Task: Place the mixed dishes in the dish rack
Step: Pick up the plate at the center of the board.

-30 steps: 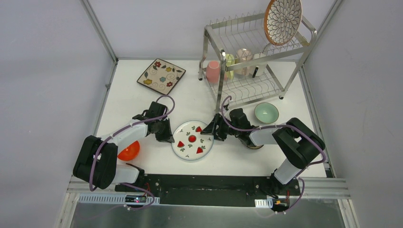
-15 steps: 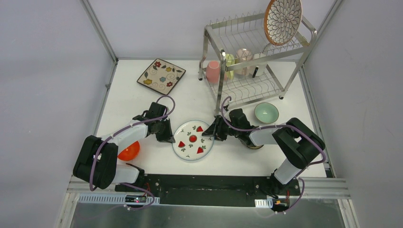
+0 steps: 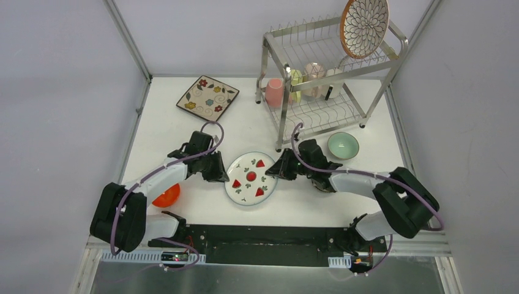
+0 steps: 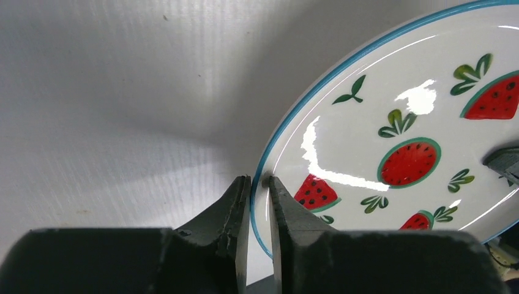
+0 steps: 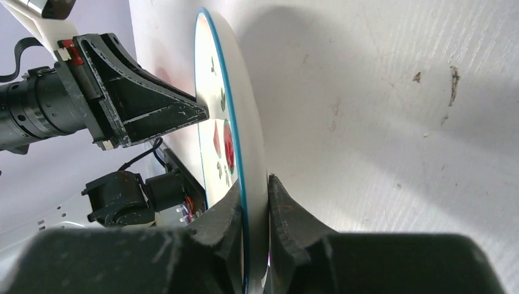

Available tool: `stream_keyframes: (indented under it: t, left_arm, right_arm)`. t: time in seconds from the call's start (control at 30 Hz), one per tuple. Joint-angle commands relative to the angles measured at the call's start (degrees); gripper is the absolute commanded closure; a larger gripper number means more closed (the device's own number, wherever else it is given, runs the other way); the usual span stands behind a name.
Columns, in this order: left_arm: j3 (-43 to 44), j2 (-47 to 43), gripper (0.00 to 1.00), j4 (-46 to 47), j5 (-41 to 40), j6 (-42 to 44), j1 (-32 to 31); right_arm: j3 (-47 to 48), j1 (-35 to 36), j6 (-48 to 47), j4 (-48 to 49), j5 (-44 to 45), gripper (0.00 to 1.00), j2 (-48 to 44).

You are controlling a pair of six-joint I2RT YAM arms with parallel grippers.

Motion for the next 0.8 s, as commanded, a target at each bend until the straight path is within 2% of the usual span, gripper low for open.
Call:
stream_keyframes:
  t: [0.0,0.13,0.43,0.47,0.5,0.67,0.77]
  left_arm:
    - [2.5,-5.2,0.78,4.0,7.3,-3.0,-1.1]
    - [4.3,-8.9,0.61,3.0,9.2,-4.3,-1.1]
    - [9.4,-16.5,0.35,-3.1,10.7,-1.8,-1.1]
    - [10.0,-16.9,0.25,-4.1,10.9,-1.2,-1.1]
    - [10.4,-17.2,0.21,-4.5,10.9,-0.8,-1.1]
    - [11.9,-17.9,0.14,-6.2,11.0,1.4,-1.1]
    - [13.4,-17.7,0.13,-7.4,11.0,4.5,-1.1]
  right_arm:
    - [3.6,1.7,-1.2,1.5,1.2,1.00,-9.3]
    - [3.5,1.6,-2.7,-4.5,3.3,1.00,-15.4]
    - [2.7,1.6,-3.2,-15.0,6.8,1.00,-28.0]
    - [2.7,1.6,-3.0,-16.4,7.7,1.00,-30.1]
    - [2.5,1.6,-2.8,-17.7,8.6,1.00,-31.3]
    - [2.1,1.7,-2.1,-24.8,12.5,1.00,-39.9]
    - [3.3,1.5,-2.8,-31.2,15.6,1.00,-44.7]
